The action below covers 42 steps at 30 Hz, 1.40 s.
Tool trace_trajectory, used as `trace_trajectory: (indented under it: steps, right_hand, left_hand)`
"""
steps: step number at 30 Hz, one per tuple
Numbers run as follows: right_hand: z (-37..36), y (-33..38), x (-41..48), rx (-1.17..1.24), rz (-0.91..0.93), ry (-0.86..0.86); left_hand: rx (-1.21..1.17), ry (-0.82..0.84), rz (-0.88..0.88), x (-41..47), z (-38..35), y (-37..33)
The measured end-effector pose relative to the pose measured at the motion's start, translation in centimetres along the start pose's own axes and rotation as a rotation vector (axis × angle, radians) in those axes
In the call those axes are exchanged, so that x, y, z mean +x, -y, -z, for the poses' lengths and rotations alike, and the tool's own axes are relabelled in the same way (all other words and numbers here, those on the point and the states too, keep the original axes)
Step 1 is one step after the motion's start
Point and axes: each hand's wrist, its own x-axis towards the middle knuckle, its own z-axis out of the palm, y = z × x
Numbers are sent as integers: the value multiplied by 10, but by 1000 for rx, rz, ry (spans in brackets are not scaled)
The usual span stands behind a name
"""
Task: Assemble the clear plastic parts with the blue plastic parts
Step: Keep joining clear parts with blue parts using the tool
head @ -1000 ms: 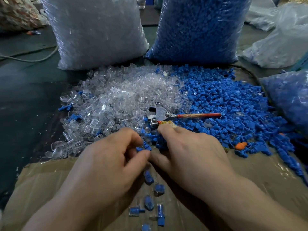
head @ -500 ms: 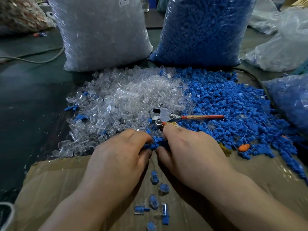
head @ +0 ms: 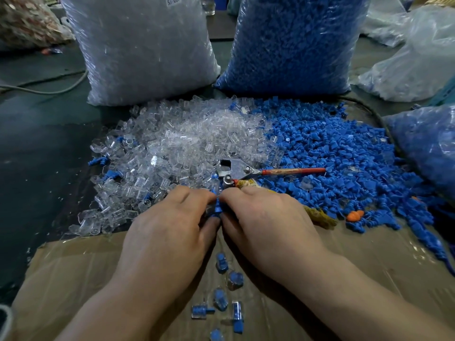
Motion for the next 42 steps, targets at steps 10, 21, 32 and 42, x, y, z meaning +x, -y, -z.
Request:
trace_trajectory:
  steps: [10,21,32,42]
  right_hand:
    - [2,-3,0,175,-94,-43]
    - [4,-5,-1,329,-111,-93]
    - [17,0,-5,186,-82,8]
    - [15,-2,-6,58,1,63]
  left_hand:
    - [-86,-93,45,0,-6,2]
    - [-162,-110,24,1,-9,6]
    - [-573,-219,222,0,-8,13]
    - [-734,-140,219,-2,-5,9]
